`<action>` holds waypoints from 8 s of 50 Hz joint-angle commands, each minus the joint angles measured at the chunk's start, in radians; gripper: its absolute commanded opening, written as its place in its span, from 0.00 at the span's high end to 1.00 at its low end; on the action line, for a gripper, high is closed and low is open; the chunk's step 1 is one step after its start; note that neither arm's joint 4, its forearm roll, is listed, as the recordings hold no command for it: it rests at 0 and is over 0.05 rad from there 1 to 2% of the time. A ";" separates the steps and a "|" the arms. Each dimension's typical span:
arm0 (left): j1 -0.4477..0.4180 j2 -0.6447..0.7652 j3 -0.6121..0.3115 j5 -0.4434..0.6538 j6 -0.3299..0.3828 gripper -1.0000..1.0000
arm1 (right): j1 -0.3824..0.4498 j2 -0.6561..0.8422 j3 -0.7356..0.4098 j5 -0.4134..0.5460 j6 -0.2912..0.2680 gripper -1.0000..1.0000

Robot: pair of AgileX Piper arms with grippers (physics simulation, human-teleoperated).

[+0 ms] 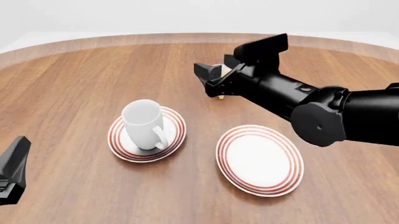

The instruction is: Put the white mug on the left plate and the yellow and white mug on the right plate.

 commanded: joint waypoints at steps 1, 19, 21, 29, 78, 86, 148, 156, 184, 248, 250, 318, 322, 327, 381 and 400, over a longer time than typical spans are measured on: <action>0.000 0.000 0.000 0.000 0.000 0.00 | -0.065 -0.104 0.033 0.005 -0.012 0.00; 0.000 0.000 0.000 0.000 0.000 0.00 | -0.163 -0.184 0.063 -0.011 0.003 0.00; 0.000 0.000 0.000 0.000 0.000 0.00 | -0.173 -0.186 0.064 -0.011 0.007 0.00; 0.000 0.000 0.000 0.000 0.000 0.00 | -0.205 -0.193 0.070 -0.018 0.013 0.00; 0.000 0.000 0.000 0.000 0.000 0.00 | -0.290 0.167 -0.094 -0.087 0.014 0.00; 0.000 0.000 0.000 0.000 0.000 0.00 | -0.282 0.230 -0.133 -0.083 0.021 0.00; 0.000 0.000 0.000 0.000 0.000 0.00 | -0.268 0.515 -0.362 -0.006 0.059 0.00; 0.000 0.000 0.000 0.000 0.000 0.00 | -0.266 0.535 -0.369 -0.008 0.069 0.00; 0.000 0.000 0.000 0.000 0.000 0.00 | -0.273 0.597 -0.430 0.021 0.083 0.00; 0.000 0.000 0.000 0.000 0.000 0.00 | -0.265 0.687 -0.524 0.125 0.141 0.00; 0.000 0.000 0.000 0.000 0.000 0.00 | -0.265 0.691 -0.530 0.133 0.143 0.00; 0.000 0.000 0.000 0.000 0.000 0.00 | -0.276 0.761 -0.612 0.252 0.152 0.00; 0.000 0.000 0.000 0.000 0.000 0.00 | -0.277 0.765 -0.616 0.255 0.152 0.00; 0.000 0.000 0.000 0.000 0.000 0.00 | -0.271 0.765 -0.616 0.254 0.154 0.00; 0.000 0.000 0.000 0.000 0.000 0.00 | -0.233 0.489 -0.416 0.223 0.133 1.00; 0.000 0.000 0.000 0.000 0.000 0.00 | -0.221 0.256 -0.237 0.213 0.128 1.00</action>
